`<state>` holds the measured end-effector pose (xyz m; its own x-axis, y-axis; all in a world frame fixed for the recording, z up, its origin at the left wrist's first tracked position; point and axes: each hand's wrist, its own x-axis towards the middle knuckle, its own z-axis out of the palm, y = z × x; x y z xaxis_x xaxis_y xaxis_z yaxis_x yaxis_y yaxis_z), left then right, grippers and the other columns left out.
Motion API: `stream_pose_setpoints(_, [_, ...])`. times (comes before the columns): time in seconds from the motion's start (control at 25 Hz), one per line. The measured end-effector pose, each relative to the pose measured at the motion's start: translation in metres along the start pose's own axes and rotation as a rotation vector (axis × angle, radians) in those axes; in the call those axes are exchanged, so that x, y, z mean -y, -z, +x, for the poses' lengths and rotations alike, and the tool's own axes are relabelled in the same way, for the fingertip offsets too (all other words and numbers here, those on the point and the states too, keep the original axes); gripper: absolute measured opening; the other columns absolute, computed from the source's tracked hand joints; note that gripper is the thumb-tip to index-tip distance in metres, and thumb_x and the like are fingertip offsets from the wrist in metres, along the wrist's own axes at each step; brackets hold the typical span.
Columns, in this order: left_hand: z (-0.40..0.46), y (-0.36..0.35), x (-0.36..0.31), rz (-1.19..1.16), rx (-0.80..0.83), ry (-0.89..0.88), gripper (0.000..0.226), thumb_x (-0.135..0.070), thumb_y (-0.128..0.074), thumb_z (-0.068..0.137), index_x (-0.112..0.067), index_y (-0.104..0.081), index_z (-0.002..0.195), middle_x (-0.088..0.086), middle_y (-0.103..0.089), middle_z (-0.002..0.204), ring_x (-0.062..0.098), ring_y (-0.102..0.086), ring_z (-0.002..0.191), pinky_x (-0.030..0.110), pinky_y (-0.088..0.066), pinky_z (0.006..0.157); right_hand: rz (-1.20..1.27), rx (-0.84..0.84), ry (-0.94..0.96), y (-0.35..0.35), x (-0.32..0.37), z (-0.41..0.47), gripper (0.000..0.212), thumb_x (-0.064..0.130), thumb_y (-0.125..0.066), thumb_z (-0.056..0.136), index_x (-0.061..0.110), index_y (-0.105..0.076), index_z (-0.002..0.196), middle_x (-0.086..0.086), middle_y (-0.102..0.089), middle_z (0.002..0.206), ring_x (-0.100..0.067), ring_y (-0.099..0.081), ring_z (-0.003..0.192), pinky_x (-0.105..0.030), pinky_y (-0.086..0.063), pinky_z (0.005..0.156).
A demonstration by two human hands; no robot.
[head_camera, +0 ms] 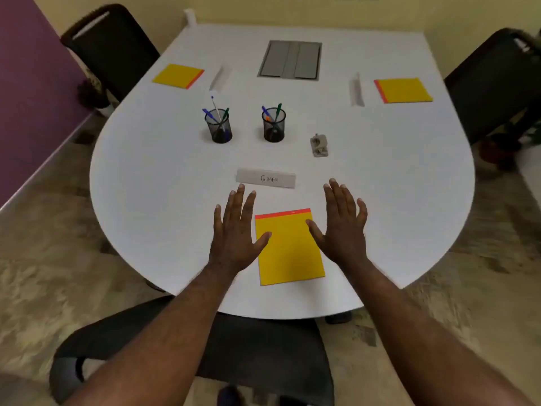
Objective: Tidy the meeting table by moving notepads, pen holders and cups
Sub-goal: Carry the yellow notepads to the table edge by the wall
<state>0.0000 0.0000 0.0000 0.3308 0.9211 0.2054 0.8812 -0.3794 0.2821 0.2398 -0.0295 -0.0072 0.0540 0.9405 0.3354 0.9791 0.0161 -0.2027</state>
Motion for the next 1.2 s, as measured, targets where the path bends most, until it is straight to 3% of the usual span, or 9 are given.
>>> stream_pose_setpoints(0.24, [-0.009, -0.057, 0.000, -0.245, 0.242, 0.199, 0.091, -0.048, -0.062, 0.086, -0.027, -0.003, 0.153, 0.000, -0.011, 0.161, 0.021, -0.017, 0.146, 0.048, -0.026, 0.114, 0.210, 0.229, -0.133, -0.057, -0.023, -0.022, 0.084, 0.046, -0.064, 0.086, 0.011, -0.025, 0.151, -0.012, -0.032, 0.154, -0.031, -0.036, 0.138, -0.050, -0.034, 0.104])
stream_pose_setpoints(0.36, [-0.011, -0.083, 0.001, -0.430, 0.304, 0.386, 0.094, -0.040, -0.069, 0.084, -0.021, -0.008, 0.152, 0.003, -0.018, 0.159, 0.023, -0.022, 0.144, 0.043, -0.025, 0.115, 0.314, 0.344, -0.217, -0.081, -0.033, -0.033, 0.089, 0.045, -0.068, 0.085, 0.011, -0.021, 0.152, -0.014, -0.031, 0.153, -0.032, -0.035, 0.136, -0.048, -0.037, 0.104])
stream_pose_setpoints(0.48, [-0.009, -0.102, 0.001, -0.604, 0.300, 0.631, 0.091, -0.033, -0.072, 0.083, -0.016, -0.014, 0.151, 0.008, -0.021, 0.158, 0.028, -0.025, 0.143, 0.047, -0.026, 0.116, 0.415, 0.407, -0.359, -0.100, -0.038, -0.045, 0.092, 0.043, -0.072, 0.082, 0.009, -0.021, 0.151, -0.015, -0.028, 0.153, -0.033, -0.032, 0.138, -0.047, -0.036, 0.107])
stream_pose_setpoints(0.72, [-0.007, -0.126, -0.003, -0.592, 0.397, 0.826, 0.074, -0.034, -0.066, 0.088, -0.013, -0.028, 0.148, 0.015, -0.030, 0.150, 0.032, -0.035, 0.136, 0.046, -0.034, 0.112, 0.489, 0.525, -0.444, -0.119, -0.042, -0.049, 0.091, 0.037, -0.074, 0.082, 0.006, -0.022, 0.150, -0.016, -0.028, 0.148, -0.033, -0.033, 0.135, -0.046, -0.036, 0.108])
stream_pose_setpoints(1.08, [-0.005, -0.137, -0.018, -0.667, 0.301, 0.964, 0.072, -0.033, -0.068, 0.086, -0.011, -0.032, 0.145, 0.016, -0.037, 0.146, 0.033, -0.043, 0.130, 0.048, -0.040, 0.106, 0.423, 0.557, -0.440, -0.132, -0.039, -0.056, 0.074, 0.036, -0.071, 0.085, 0.008, -0.035, 0.143, -0.015, -0.039, 0.137, -0.032, -0.044, 0.121, -0.041, -0.042, 0.097])
stream_pose_setpoints(1.2, [0.003, -0.138, -0.017, -0.759, 0.273, 1.093, 0.069, -0.035, -0.066, 0.088, -0.010, -0.034, 0.144, 0.016, -0.040, 0.147, 0.034, -0.044, 0.130, 0.045, -0.040, 0.106, 0.410, 0.561, -0.454, -0.135, -0.037, -0.055, 0.075, 0.035, -0.071, 0.085, 0.009, -0.034, 0.144, -0.014, -0.038, 0.138, -0.033, -0.044, 0.121, -0.043, -0.043, 0.096])
